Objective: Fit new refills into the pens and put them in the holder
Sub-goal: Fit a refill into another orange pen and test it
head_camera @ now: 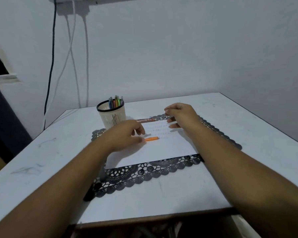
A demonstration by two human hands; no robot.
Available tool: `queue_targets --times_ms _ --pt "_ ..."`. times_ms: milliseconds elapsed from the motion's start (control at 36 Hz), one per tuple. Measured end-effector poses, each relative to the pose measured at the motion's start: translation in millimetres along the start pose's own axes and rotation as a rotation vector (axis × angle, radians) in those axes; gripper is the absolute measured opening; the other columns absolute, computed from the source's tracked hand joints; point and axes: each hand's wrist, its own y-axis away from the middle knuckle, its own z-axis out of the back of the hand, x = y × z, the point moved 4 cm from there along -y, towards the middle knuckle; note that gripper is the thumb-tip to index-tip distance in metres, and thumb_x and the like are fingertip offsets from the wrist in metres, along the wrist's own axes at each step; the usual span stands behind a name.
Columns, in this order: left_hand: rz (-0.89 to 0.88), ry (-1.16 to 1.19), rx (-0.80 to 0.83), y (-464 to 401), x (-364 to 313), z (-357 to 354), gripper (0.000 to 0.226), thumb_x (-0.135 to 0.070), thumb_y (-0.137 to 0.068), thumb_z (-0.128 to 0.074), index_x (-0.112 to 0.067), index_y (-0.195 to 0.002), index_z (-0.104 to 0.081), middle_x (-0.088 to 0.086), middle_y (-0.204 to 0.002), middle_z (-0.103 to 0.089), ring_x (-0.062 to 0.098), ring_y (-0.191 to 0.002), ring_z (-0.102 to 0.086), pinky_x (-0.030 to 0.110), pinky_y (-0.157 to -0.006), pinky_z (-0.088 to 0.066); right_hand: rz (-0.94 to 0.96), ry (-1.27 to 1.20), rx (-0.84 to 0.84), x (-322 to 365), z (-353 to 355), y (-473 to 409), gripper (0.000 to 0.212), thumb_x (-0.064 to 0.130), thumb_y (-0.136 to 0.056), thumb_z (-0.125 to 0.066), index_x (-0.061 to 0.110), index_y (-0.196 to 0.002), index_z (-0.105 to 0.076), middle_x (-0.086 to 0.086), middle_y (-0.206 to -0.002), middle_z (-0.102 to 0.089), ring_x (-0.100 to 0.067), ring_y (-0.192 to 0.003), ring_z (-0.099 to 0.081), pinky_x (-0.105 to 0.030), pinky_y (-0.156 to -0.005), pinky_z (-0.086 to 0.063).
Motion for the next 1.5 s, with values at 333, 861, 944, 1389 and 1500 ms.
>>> queue_targets --times_ms 333,861,944,1389,1500 --pt "-0.018 -0.020 -0.072 9.5 7.1 -13.6 0.010 -0.026 -0.100 -0.062 -0.026 -0.108 -0.068 -0.013 -0.101 -0.061 0.005 -0.088 -0.055 0.025 -0.074 -0.045 0.048 0.018 0.065 5.4 -18.9 10.6 0.011 0.006 -0.096 -0.065 0.003 -0.104 -0.072 -0.006 -0.079 -0.075 -0.019 -0.065 -0.063 -0.033 -0.054 -0.051" --pt "0.055 0.422 -0.314 16.6 22.5 -5.3 0.010 -0.021 -0.100 -0.063 -0.030 -0.097 -0.067 -0.003 -0.093 -0.065 0.019 -0.086 -0.059 0.034 -0.074 -0.048 0.217 -0.017 0.101 15.6 -44.4 20.1 0.010 0.005 -0.094 -0.067 0.011 -0.092 -0.074 -0.005 -0.081 -0.078 -0.018 -0.066 -0.066 -0.029 -0.052 -0.052" --pt "0.061 0.421 -0.313 16.8 22.9 -5.4 0.010 -0.021 -0.101 -0.063 -0.031 -0.097 -0.067 -0.004 -0.092 -0.065 0.019 -0.086 -0.060 0.034 -0.074 -0.048 0.231 -0.061 0.084 19.1 -43.1 20.9 0.010 0.003 -0.094 -0.067 0.010 -0.093 -0.074 -0.009 -0.085 -0.078 -0.019 -0.065 -0.067 -0.029 -0.052 -0.053" --pt "0.070 0.451 -0.333 17.0 23.4 -3.7 0.012 -0.019 -0.101 -0.063 -0.030 -0.097 -0.068 -0.003 -0.090 -0.065 0.018 -0.083 -0.059 0.033 -0.073 -0.048 0.269 -0.049 0.089 16.3 -50.0 22.5 0.013 0.001 -0.093 -0.068 0.012 -0.089 -0.075 -0.011 -0.084 -0.077 -0.030 -0.074 -0.071 -0.030 -0.056 -0.055" --pt "0.073 0.462 -0.336 17.8 22.1 -2.9 0.012 -0.019 -0.101 -0.063 -0.029 -0.097 -0.068 -0.004 -0.091 -0.065 0.016 -0.084 -0.059 0.031 -0.073 -0.048 0.266 -0.092 0.072 19.0 -46.8 24.6 0.011 -0.001 -0.093 -0.066 0.008 -0.092 -0.073 -0.011 -0.084 -0.077 -0.023 -0.069 -0.066 -0.028 -0.056 -0.055"
